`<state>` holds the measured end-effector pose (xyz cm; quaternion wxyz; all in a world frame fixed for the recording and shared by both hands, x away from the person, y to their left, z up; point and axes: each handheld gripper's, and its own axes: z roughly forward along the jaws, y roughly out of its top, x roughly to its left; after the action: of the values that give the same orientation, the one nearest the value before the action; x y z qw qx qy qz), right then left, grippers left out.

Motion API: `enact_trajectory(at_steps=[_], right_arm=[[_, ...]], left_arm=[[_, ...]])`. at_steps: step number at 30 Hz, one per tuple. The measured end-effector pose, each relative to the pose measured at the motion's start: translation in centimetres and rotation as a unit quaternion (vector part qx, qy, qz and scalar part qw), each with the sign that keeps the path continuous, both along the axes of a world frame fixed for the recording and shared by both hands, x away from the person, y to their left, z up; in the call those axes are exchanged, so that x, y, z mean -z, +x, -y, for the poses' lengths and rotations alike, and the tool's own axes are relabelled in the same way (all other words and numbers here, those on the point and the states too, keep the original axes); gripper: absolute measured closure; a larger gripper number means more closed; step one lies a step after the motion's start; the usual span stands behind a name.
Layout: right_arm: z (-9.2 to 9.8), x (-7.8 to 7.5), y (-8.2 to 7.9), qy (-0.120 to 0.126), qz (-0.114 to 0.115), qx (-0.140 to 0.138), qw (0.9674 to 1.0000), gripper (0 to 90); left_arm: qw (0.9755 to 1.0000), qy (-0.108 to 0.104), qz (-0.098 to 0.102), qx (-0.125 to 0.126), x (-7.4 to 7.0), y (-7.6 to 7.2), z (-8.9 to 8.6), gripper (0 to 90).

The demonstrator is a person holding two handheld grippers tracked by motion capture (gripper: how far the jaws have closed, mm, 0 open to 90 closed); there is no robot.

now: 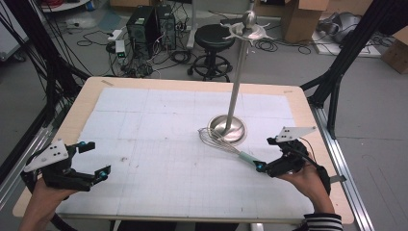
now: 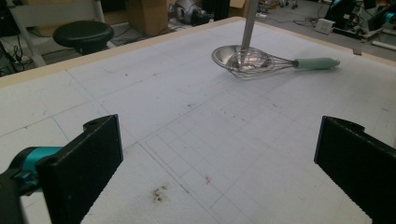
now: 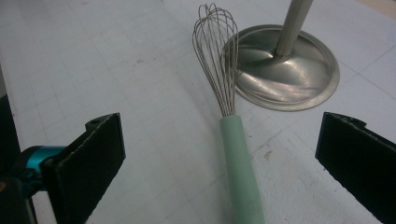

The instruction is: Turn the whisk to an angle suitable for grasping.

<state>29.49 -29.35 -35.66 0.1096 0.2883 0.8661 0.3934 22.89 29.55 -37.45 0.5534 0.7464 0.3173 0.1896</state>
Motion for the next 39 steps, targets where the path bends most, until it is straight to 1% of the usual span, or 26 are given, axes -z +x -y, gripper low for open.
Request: enact_trajectory(at_steps=[4, 5, 6, 7, 8, 10, 11, 13, 17, 23, 26, 27, 28, 29, 32, 33, 34, 35, 36, 37, 38, 39], right_arm=[[-0.8, 0.3, 1.0, -0.023, -0.014, -0.009, 0.9996, 0.1], [-1.0, 0.4, 1.2, -0.027, -0.020, -0.010, 0.9994, 0.1], [-1.0, 0.4, 1.2, -0.027, -0.020, -0.010, 0.9994, 0.1], [-1.4, 0.7, 1.7, -0.034, -0.035, -0.014, 0.9987, 0.1], [-1.5, 0.8, 1.8, -0.037, -0.039, -0.018, 0.9984, 0.1], [-1.9, 1.2, 2.1, -0.051, -0.043, -0.024, 0.9975, 0.1], [-2.0, 1.4, 2.3, -0.055, -0.049, -0.027, 0.9969, 0.1], [-2.2, 1.7, 2.5, -0.066, -0.053, -0.026, 0.9961, 0.1], [-2.6, 2.2, 2.9, -0.076, -0.060, -0.032, 0.9948, 0.1], [-3.1, 3.1, 3.6, -0.096, -0.073, -0.040, 0.9919, 0.1], [-3.4, 3.4, 3.8, -0.109, -0.084, -0.041, 0.9897, 4.6], [-3.5, 3.6, 3.9, -0.114, -0.083, -0.039, 0.9892, 4.6], [-3.5, 3.6, 3.9, -0.114, -0.083, -0.039, 0.9892, 4.6], [-3.7, 4.0, 4.1, -0.123, -0.088, -0.037, 0.9878, 4.6], [-3.9, 4.3, 4.3, -0.131, -0.090, -0.035, 0.9868, 5.0], [-3.9, 4.4, 4.4, -0.137, -0.090, -0.031, 0.9860, 5.7], [-4.0, 4.5, 4.4, -0.142, -0.086, -0.027, 0.9857, 7.2], [-4.1, 4.6, 4.5, -0.146, -0.087, -0.028, 0.9850, 11.3], [-4.1, 4.6, 4.5, -0.146, -0.087, -0.028, 0.9850, 11.3], [-4.3, 4.8, 4.5, -0.152, -0.087, -0.027, 0.9842, 15.9], [-4.3, 4.9, 4.5, -0.154, -0.086, -0.024, 0.9841, 15.9], [-4.4, 5.1, 4.6, -0.154, -0.089, -0.021, 0.9839, 16.0]], left_arm=[[1.0000, -0.002, 0.003, -0.005, 0.0, 0.0, 0.0, 1.7], [1.0000, -0.002, 0.003, -0.004, 0.0, 0.0, 0.0, 1.7], [1.0000, -0.002, 0.003, -0.004, 0.0, 0.0, 0.0, 1.7], [1.0000, -0.003, 0.004, -0.005, 0.0, 0.0, -0.1, 1.7], [1.0000, -0.002, 0.004, -0.005, 0.0, 0.0, -0.1, 1.7], [1.0000, -0.003, 0.003, -0.007, 0.0, 0.0, -0.2, 1.7], [1.0000, -0.004, 0.003, -0.007, 0.0, 0.0, -0.2, 1.7], [1.0000, -0.004, 0.003, -0.006, 0.0, 0.0, -0.2, 1.7], [0.9999, -0.004, 0.005, -0.008, 0.1, 0.0, -0.2, 1.7], [1.0000, -0.003, 0.002, -0.006, 0.1, 0.1, 0.0, 1.7], [1.0000, -0.002, 0.002, -0.005, 0.2, 0.1, 0.0, 1.7], [1.0000, -0.001, 0.001, -0.004, 0.2, 0.1, 0.0, 1.7], [1.0000, -0.001, 0.001, -0.004, 0.2, 0.1, 0.0, 1.7], [1.0000, 0.001, 0.001, -0.005, 0.3, 0.2, 0.1, 1.7], [1.0000, 0.001, 0.000, -0.003, 0.3, 0.2, 0.2, 1.7], [1.0000, 0.001, 0.000, -0.003, 0.3, 0.2, 0.3, 1.7], [1.0000, 0.001, 0.000, -0.003, 0.3, 0.2, 0.3, 1.7], [1.0000, 0.002, -0.001, -0.002, 0.3, 0.2, 0.3, 1.7], [1.0000, 0.002, -0.001, -0.002, 0.3, 0.2, 0.3, 1.7], [1.0000, 0.001, -0.001, -0.003, 0.4, 0.2, 0.4, 1.7], [1.0000, 0.002, -0.002, -0.003, 0.4, 0.2, 0.4, 1.7], [1.0000, 0.002, -0.001, -0.003, 0.3, 0.2, 0.3, 1.7]])
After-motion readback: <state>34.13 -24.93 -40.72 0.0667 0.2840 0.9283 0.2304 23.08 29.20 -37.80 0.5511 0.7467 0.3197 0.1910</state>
